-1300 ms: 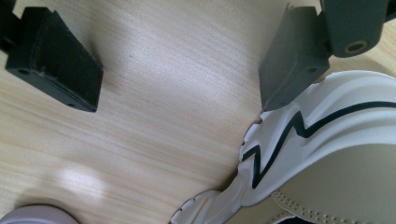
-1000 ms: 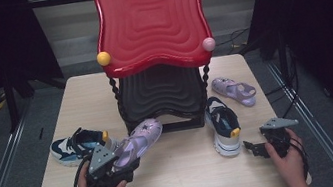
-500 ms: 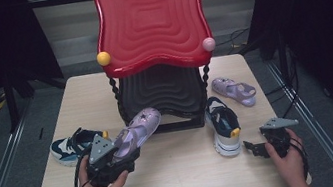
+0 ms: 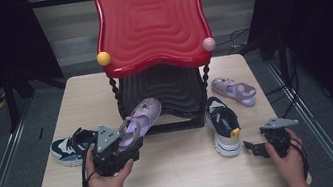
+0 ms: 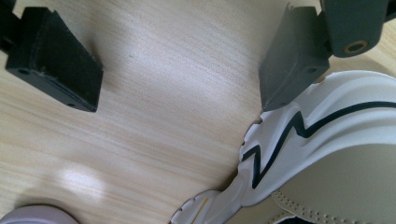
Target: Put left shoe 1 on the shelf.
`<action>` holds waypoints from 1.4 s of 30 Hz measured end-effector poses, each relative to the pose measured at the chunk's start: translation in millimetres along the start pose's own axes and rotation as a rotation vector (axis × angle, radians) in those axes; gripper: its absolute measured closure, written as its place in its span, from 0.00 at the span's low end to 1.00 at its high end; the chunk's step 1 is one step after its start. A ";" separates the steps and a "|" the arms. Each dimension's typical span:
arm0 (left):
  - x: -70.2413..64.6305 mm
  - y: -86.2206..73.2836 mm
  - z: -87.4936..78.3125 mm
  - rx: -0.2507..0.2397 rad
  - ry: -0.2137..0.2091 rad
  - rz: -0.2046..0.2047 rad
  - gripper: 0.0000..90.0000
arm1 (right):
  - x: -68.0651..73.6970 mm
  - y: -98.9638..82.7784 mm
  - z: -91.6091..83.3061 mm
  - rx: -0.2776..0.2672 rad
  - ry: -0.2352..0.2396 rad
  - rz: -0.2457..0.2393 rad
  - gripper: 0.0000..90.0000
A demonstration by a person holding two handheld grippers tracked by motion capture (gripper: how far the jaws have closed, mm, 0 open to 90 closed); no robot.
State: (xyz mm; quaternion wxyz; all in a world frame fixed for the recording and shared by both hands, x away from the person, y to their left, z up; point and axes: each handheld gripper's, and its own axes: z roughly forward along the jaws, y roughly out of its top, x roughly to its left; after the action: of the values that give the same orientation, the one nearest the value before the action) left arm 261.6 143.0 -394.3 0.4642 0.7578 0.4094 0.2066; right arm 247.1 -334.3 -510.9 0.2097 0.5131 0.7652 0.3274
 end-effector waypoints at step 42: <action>-10.7 26.2 52.1 -0.120 0.154 -0.039 0.42 | -0.1 0.0 0.0 0.000 0.001 0.000 0.15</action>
State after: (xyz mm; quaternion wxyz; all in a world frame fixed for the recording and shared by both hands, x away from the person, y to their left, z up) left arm 302.8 100.4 -396.0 0.4799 0.7024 0.4455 0.2790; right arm 247.1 -334.4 -510.9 0.2093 0.5131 0.7652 0.3277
